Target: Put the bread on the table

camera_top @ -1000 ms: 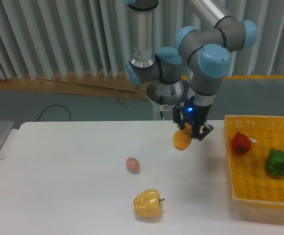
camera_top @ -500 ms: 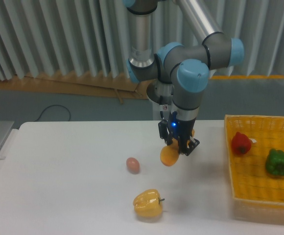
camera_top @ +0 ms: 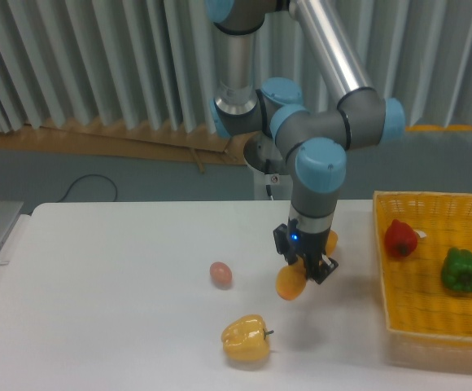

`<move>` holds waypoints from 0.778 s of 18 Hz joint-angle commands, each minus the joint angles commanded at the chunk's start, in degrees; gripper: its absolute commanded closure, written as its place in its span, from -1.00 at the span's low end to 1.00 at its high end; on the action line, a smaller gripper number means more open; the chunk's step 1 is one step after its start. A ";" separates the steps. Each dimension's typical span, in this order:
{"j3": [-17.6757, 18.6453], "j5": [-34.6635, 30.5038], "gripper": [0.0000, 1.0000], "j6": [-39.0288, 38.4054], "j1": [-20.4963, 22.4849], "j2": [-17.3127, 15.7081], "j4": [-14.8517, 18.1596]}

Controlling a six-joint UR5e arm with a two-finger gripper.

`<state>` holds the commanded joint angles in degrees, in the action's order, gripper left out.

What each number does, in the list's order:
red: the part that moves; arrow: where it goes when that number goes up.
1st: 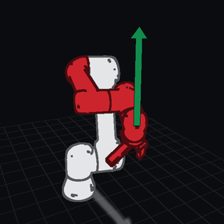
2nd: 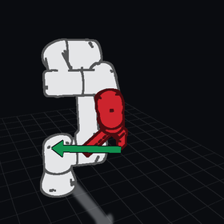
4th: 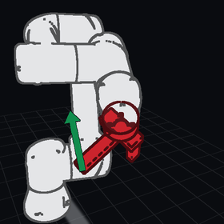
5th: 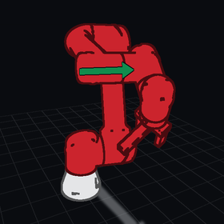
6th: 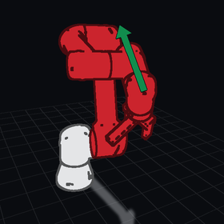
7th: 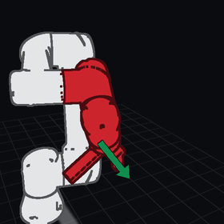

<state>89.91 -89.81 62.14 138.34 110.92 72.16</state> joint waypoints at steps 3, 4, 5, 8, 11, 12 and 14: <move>0.00 -1.59 0.17 0.53 -0.88 0.00 0.00; 0.00 -1.68 0.17 0.88 -1.06 0.09 -0.09; 0.17 -1.68 0.17 0.97 -1.06 0.18 -0.35; 0.00 -1.68 0.17 1.05 -1.06 0.44 -0.88; 0.00 -1.77 0.10 0.97 -1.15 0.97 -2.19; 0.00 -1.77 0.10 0.88 -1.15 0.97 -2.29; 0.00 -1.77 0.09 0.88 -1.15 0.97 -2.37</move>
<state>89.91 -91.58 63.02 137.20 111.88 69.79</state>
